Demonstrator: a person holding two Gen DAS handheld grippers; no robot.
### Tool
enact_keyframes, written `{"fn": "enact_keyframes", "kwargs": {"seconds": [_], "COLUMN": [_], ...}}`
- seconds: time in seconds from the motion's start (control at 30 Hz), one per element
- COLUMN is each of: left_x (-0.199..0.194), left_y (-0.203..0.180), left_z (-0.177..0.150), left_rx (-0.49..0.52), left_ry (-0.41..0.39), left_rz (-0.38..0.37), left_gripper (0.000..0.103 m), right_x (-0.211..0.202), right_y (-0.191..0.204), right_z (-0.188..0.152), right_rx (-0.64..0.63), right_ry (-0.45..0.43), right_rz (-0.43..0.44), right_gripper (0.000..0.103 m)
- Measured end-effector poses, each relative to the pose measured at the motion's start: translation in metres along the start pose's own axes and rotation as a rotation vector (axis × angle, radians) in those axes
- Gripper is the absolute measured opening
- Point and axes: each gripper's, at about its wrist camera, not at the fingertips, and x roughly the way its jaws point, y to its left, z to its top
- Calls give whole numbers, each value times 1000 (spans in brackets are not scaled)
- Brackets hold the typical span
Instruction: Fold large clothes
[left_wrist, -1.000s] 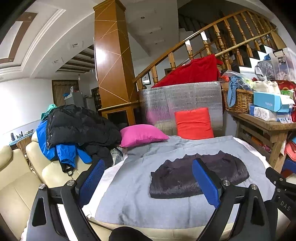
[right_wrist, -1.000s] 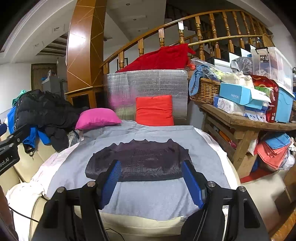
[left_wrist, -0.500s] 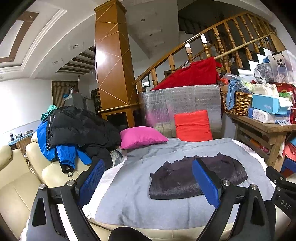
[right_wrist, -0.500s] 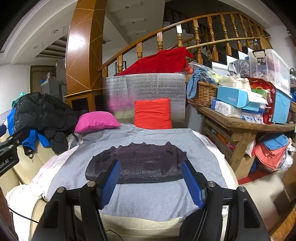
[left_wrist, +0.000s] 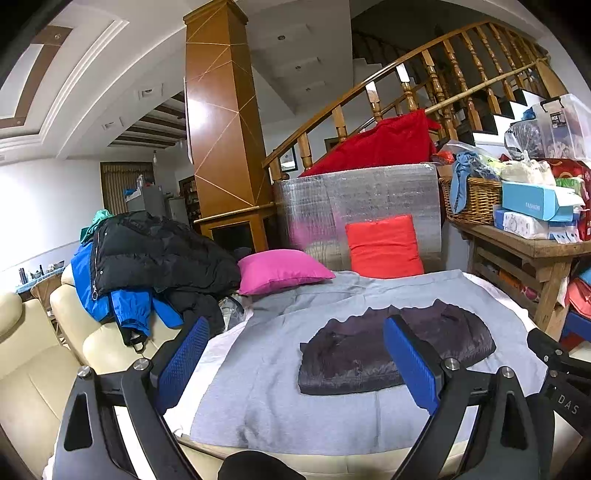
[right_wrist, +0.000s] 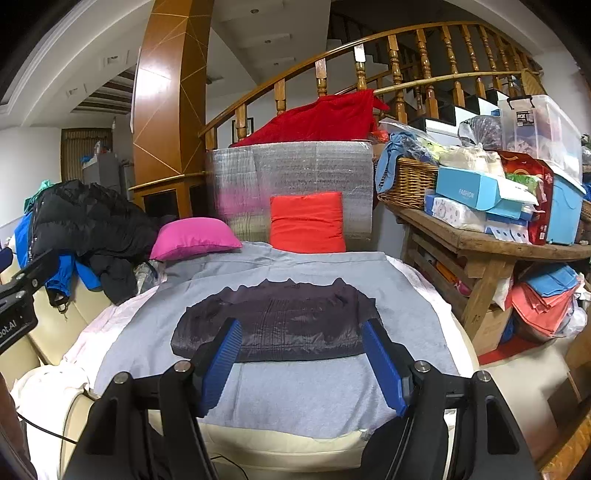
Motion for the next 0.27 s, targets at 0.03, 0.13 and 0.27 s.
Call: {"fn": "enact_keyframes", "kwargs": {"seconds": [0.03, 0.13, 0.27], "left_x": [1, 4, 19], "left_y": [0, -2, -3], "left_z": [0, 0, 4], "left_rx": [0, 5, -12], "left_ry": [-2, -22, -73], "left_rz": [-7, -46, -106], "left_gripper": [95, 95, 96], "right_x": [0, 6, 25], "right_y": [0, 2, 0], "right_z": [0, 3, 14], "right_rx": [-1, -12, -26], "right_ry": [0, -1, 1], "right_rz": [0, 1, 7], "right_gripper": [72, 72, 72]}}
